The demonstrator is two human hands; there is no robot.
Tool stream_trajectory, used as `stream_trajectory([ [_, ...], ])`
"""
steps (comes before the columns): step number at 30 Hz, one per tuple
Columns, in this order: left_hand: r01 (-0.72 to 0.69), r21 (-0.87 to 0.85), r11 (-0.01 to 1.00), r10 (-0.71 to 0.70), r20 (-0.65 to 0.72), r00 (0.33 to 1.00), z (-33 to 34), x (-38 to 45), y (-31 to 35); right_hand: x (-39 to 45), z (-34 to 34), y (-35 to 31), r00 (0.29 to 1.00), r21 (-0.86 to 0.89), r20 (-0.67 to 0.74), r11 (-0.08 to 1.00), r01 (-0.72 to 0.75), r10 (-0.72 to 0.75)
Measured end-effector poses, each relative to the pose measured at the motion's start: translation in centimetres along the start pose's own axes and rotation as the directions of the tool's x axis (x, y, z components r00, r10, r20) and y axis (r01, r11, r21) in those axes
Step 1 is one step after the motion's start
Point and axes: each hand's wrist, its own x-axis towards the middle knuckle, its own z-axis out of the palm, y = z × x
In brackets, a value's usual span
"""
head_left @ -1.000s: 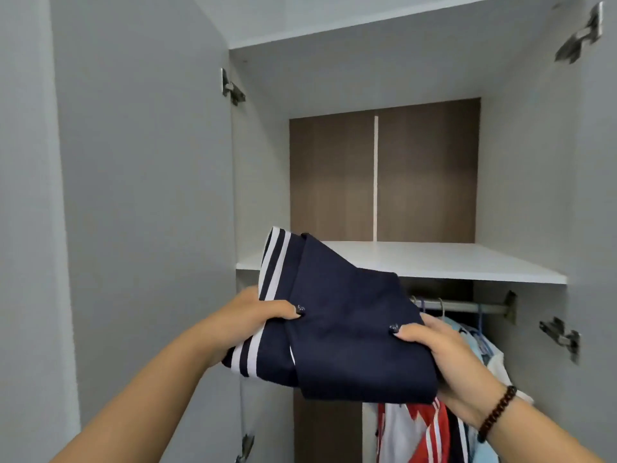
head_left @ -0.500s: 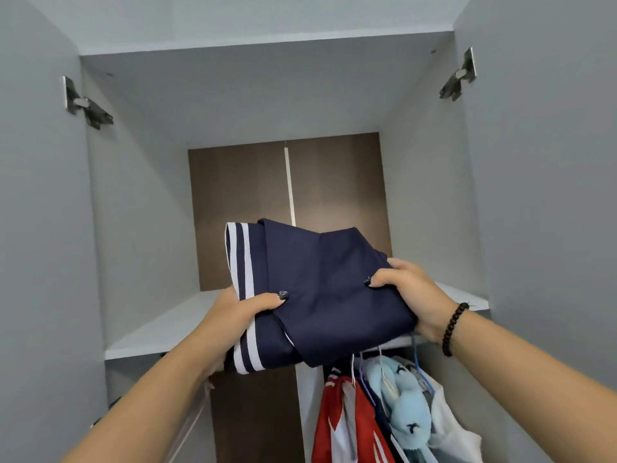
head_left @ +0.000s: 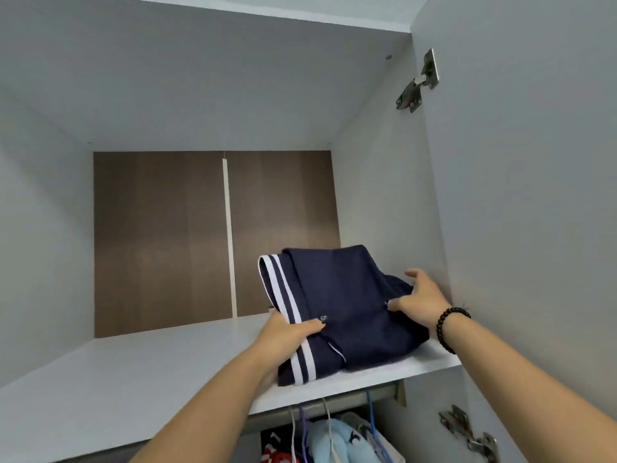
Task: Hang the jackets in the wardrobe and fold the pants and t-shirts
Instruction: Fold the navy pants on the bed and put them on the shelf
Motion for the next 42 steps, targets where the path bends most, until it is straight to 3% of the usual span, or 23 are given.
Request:
stream_trajectory([
  [2, 0.103, -0.020, 0.995, -0.102, 0.038, 0.994, 2.0, 1.3, -2.0, 0.4, 0.4, 2.3, 0.999, -0.342, 0.031, 0.939, 0.028, -0.018],
  [4, 0.157, -0.037, 0.987, -0.157, 0.005, 0.988, 2.6, 2.3, -2.7, 0.2, 1.4, 3.4, 0.996, -0.558, 0.042, 0.825, 0.090, -0.080],
  [7, 0.125, -0.013, 0.992, -0.125, 0.008, 0.992, 2.5, 3.2, -3.1, -0.3, 2.8, 2.5, 0.932, -0.811, 0.028, 0.537, 0.233, -0.362],
  [8, 0.099, 0.034, 0.995, -0.099, 0.010, 0.995, 2.6, 3.4, -3.4, -0.3, 3.3, 2.1, 0.905, -0.800, 0.079, 0.515, 0.308, -0.418],
  [9, 0.067, 0.100, 0.993, -0.068, 0.009, 0.998, 2.7, 3.6, -3.8, -0.5, 3.9, 1.7, 0.904, -0.740, 0.148, 0.562, 0.371, -0.401],
  [11, 0.022, 0.255, 0.967, -0.014, -0.031, 0.999, 2.8, 4.0, -4.2, -0.6, 4.7, 1.9, 0.924, -0.583, 0.307, 0.724, 0.370, -0.226],
  [13, 0.030, 0.365, 0.931, 0.000, -0.082, 0.997, 2.7, 4.2, -4.5, -0.3, 4.7, 2.9, 0.903, -0.554, 0.415, 0.756, 0.348, -0.112],
  [19, 0.000, 0.520, 0.854, 0.000, 0.000, 1.000, 3.2, 2.9, -3.8, 1.3, 4.5, 4.6, 0.908, -0.594, 0.401, 0.721, 0.357, -0.119],
  [24, 0.011, 0.592, 0.806, 0.000, -0.019, 1.000, 3.7, 1.5, -2.3, 0.6, 4.8, 4.6, 0.927, -0.635, 0.353, 0.696, 0.335, -0.124],
  [29, 0.025, 0.699, 0.715, -0.047, 0.012, 0.999, 3.1, -1.4, -1.0, -1.4, 4.5, 3.8, 0.932, -0.666, 0.224, 0.654, 0.360, -0.285],
  [32, -0.027, 0.812, 0.583, -0.093, 0.100, 0.991, 1.7, -5.1, -0.3, -3.7, 3.9, 3.8, 0.895, -0.590, 0.243, 0.675, 0.443, -0.374],
  [35, -0.083, 0.949, 0.304, -0.165, 0.138, 0.977, -0.1, -9.2, -0.1, -7.8, 3.5, 4.0, 0.813, -0.466, 0.325, 0.667, 0.582, -0.482],
  [37, -0.102, 0.977, 0.185, -0.169, 0.134, 0.977, -1.3, -12.2, 0.2, -10.9, 3.3, 4.0, 0.758, -0.446, 0.401, 0.613, 0.652, -0.514],
  [39, -0.094, 0.979, 0.178, -0.159, 0.123, 0.980, -2.4, -15.3, 0.6, -14.0, 3.6, 3.5, 0.726, -0.446, 0.485, 0.576, 0.685, -0.487],
  [42, -0.035, 0.966, 0.258, -0.260, 0.104, 0.960, -4.1, -20.3, 0.3, -19.2, 4.9, 2.4, 0.650, -0.405, 0.622, 0.531, 0.744, -0.436],
])
